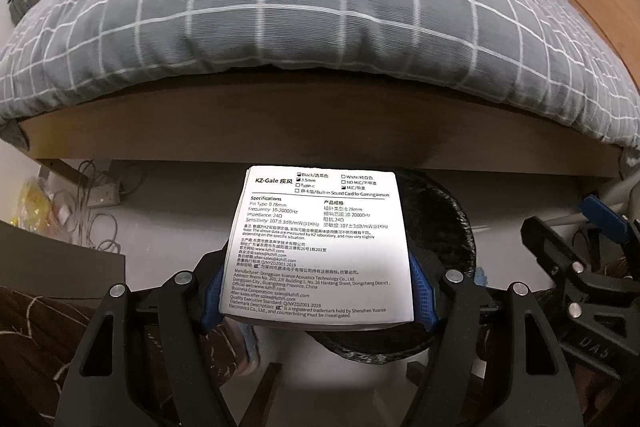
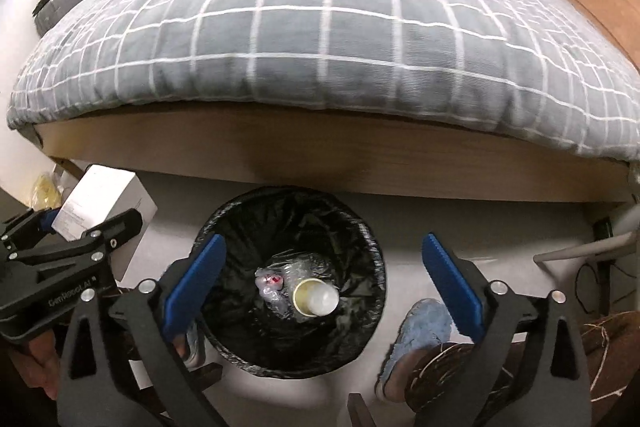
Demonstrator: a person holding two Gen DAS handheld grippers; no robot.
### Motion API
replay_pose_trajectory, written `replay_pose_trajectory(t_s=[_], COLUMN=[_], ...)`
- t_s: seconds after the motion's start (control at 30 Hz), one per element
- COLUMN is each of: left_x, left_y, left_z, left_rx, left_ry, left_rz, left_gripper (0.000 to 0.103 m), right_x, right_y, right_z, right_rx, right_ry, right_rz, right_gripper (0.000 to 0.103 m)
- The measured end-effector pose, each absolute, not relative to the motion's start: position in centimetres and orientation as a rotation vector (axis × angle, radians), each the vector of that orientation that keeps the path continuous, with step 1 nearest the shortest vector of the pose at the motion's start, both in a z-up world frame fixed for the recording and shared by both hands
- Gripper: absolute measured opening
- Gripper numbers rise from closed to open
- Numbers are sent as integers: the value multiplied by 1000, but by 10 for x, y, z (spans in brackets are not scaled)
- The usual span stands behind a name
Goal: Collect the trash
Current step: 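Open the left gripper to drop the white box into the bin, then move both open grippers back over the trash on the bed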
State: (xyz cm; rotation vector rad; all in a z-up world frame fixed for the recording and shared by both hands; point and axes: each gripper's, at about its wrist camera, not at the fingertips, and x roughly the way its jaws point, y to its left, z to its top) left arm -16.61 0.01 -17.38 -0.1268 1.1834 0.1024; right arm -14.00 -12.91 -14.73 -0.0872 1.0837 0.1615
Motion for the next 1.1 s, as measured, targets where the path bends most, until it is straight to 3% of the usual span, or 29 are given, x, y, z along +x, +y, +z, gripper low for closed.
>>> replay_pose_trajectory(t_s=[0.8, 1.1], left_x=[-155, -156], left_y=[-87, -85], left_z=[-183, -174], left_rx=[-26, -15], left_ry=[1195, 1152], left_rz=[-17, 19], left_gripper=[70, 87], right_x=[-141, -140], right_y=[-189, -185], right_z=[-138, -136], right_rx=[-2, -17], right_ry=[1066, 1055], right_rz=[64, 65], right_gripper=[96, 96])
